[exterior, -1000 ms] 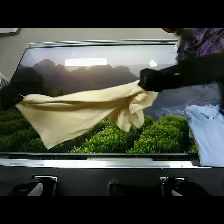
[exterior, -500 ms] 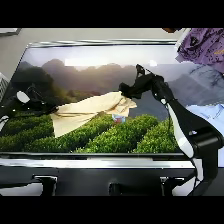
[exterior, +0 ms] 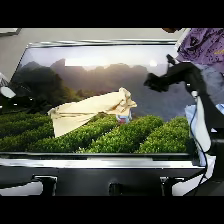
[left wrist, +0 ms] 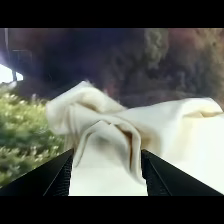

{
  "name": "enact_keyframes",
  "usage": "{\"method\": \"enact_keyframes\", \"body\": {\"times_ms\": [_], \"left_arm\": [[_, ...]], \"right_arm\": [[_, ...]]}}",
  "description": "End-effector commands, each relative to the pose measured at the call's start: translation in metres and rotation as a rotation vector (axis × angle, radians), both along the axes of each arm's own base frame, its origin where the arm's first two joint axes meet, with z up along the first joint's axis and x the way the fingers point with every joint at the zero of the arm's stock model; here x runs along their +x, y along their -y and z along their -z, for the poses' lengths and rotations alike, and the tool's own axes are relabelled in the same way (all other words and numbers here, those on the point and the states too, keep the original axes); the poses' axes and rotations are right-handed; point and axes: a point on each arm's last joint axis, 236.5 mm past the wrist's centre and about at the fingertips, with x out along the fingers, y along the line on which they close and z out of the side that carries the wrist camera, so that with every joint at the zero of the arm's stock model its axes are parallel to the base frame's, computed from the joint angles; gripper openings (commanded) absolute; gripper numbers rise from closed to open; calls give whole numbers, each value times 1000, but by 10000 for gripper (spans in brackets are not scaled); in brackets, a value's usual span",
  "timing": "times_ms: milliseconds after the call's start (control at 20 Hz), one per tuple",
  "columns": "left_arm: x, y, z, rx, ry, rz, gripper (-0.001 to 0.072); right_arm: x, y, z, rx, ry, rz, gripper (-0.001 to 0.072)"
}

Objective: Fold the clothes and pants, and hang the long-sleeved shirts on hangers.

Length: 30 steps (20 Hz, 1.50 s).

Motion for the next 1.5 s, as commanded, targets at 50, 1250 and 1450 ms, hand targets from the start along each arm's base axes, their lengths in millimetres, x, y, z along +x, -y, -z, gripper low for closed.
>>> {"method": "enact_keyframes", "body": {"times_ms": [50, 1250, 1450], "left_arm": [[-21, -17, -39, 12, 24, 11, 479], [-105, 28, 4, -368, -41, 41, 478], [-140, 52, 44, -437, -131, 15, 478]], "right_arm": [[-26, 27, 32, 108, -122, -104, 459], [-57, -83, 71, 164, -274, -263, 31], [-57, -82, 54, 164, -260, -251, 31]]}}
